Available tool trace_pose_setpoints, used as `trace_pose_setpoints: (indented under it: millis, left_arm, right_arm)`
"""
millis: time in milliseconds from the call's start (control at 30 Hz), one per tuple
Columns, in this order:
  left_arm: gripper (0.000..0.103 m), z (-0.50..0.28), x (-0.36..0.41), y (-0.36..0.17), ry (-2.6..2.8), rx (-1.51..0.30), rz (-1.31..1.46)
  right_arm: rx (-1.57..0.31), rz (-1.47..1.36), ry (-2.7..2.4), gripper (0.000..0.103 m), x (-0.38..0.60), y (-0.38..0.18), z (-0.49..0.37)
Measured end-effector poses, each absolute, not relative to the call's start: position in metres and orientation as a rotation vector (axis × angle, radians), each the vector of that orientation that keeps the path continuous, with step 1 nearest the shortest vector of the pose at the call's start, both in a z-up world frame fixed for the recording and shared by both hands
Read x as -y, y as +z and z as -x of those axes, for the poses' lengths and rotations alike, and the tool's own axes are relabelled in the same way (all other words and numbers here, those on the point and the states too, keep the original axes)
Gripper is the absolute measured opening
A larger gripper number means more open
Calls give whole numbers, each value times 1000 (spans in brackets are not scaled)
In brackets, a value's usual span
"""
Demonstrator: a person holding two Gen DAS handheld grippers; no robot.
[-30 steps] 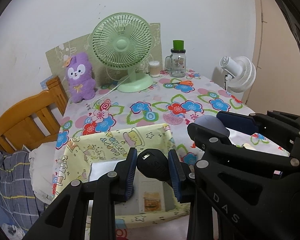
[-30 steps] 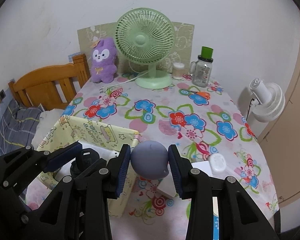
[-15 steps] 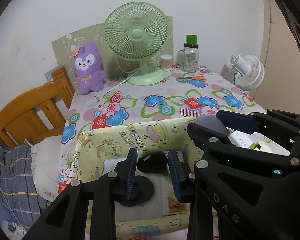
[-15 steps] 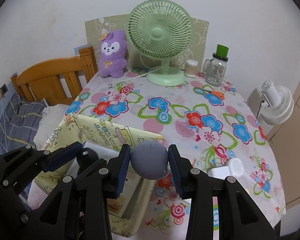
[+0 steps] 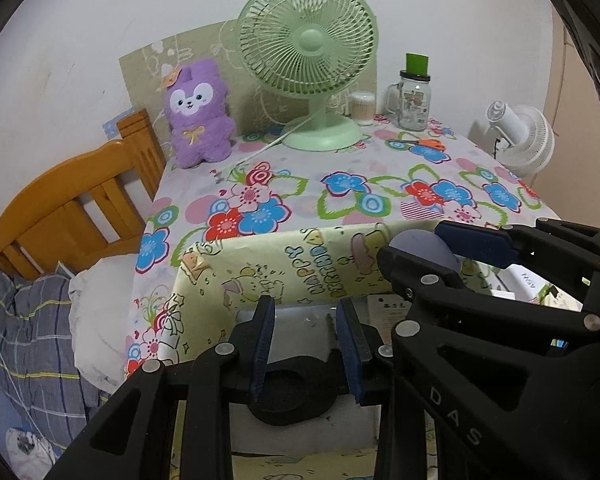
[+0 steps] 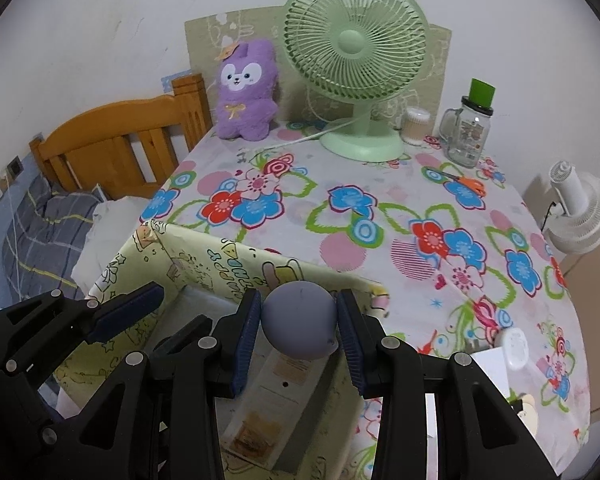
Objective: Organize rigid objects
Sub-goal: 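Open the right tool to drop the puck in the box while the left tool releases the key, then withdraw both open tools from the yellow box back over the table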
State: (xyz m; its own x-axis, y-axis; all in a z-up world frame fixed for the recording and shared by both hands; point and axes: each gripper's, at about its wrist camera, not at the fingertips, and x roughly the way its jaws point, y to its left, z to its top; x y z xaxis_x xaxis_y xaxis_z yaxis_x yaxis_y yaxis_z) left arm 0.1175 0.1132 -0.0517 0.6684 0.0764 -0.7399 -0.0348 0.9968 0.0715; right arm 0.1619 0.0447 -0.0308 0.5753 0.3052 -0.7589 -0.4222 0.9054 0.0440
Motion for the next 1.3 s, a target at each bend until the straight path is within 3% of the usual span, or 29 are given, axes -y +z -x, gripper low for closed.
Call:
trace_pose_setpoints:
  millis: [200,433,500,667,1167,1300]
  left_arm:
    - [41,-121,-121,-62,93,-863,-51]
    - [75,-120,-123,-66,87,-868,-41]
    - [78,-120,-123,-65,70,-870,-30]
    - [83,-116,-118,-61,61,-858,-30]
    - [93,-97,-93,-43,45,-834,-37]
    - [97,-91,-85,-37,61,-814,-51]
  right_arm:
    - [-880,154,460,42,-55,-41,-167]
    - [-909,158,502,45,-62,-50,-171]
    - [-907,157,497,62,-61,-48,-170]
    - [-881,155,486,71,-57,-43,-166]
    - [-826,173,444,74,-30,-21,-143]
    - [-805,175,427,82,-20,-14,-137]
